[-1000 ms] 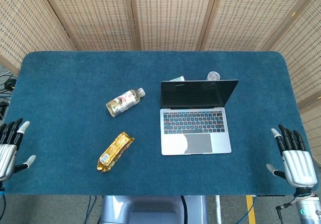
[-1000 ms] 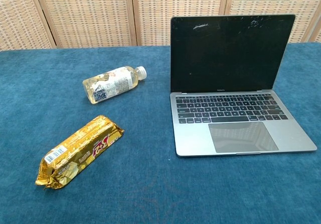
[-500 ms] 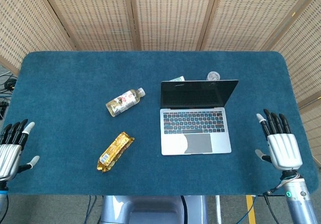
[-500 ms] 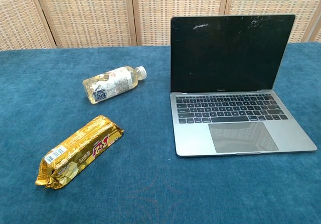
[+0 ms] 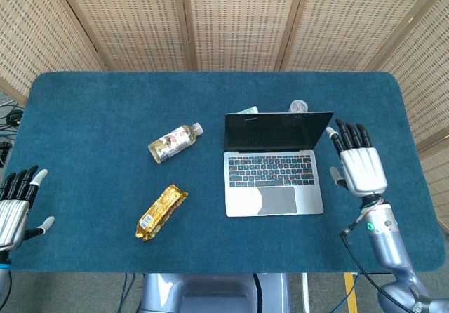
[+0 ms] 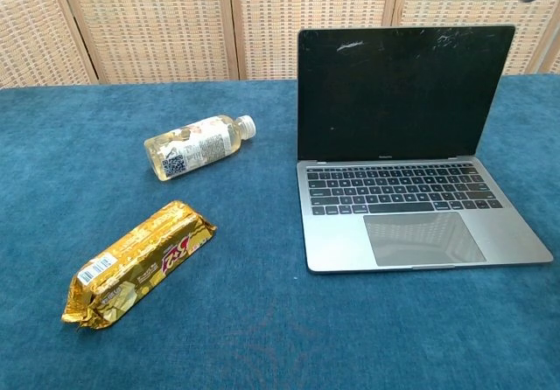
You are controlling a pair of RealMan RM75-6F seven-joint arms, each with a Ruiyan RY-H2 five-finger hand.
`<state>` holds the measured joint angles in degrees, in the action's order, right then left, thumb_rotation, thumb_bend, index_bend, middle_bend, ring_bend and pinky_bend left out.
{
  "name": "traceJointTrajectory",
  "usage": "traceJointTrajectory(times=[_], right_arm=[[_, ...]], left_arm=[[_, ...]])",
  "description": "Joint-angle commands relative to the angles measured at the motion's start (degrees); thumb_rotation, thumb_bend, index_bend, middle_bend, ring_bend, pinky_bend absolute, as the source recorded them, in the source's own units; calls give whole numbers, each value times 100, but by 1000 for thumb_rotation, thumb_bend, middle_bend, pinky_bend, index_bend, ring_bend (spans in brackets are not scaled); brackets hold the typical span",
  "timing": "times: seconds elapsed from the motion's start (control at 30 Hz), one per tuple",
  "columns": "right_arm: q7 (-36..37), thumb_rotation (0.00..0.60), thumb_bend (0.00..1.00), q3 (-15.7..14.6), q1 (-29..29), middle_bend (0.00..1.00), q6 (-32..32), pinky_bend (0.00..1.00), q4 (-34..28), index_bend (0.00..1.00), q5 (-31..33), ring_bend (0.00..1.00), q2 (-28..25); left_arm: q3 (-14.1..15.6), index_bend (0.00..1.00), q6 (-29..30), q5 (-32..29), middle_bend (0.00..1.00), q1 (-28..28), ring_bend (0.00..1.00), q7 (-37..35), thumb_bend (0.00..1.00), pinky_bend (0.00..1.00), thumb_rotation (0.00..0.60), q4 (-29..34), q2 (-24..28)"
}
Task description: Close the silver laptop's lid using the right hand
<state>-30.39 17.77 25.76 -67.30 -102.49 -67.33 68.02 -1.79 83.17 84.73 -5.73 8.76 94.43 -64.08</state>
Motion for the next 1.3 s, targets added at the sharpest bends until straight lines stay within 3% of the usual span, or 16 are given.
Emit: traceJointTrajectory(times=[0.03,0.13,0.23,0.57,1.3], right_arm=[[-222,600,684,114,322,44,234,0,206,123,263,0,235],[-353,600,814,166,524,45,307,0,361,123,434,0,374],[-455,600,875,222,668,46,330,0,458,123,567,0,460],[-950,600,878,467,1243,58,279,0,649,123,1068,0,739],[-1364,600,878,410,2099,126,427,0,1068,181,2312,15,1115]], left_arm=[[2,0,-9,-5,0,-3,0,2,242,0,600,-2,0],[8,0,-31,-11,0,-11,0,3,242,0,600,-5,-5],[8,0,-45,-12,0,-21,0,4,242,0,600,-14,-10],[10,0,-130,-51,0,-60,0,4,242,0,600,-61,-45],[93,0,-266,-16,0,-120,0,111,244,0,600,-65,-85]])
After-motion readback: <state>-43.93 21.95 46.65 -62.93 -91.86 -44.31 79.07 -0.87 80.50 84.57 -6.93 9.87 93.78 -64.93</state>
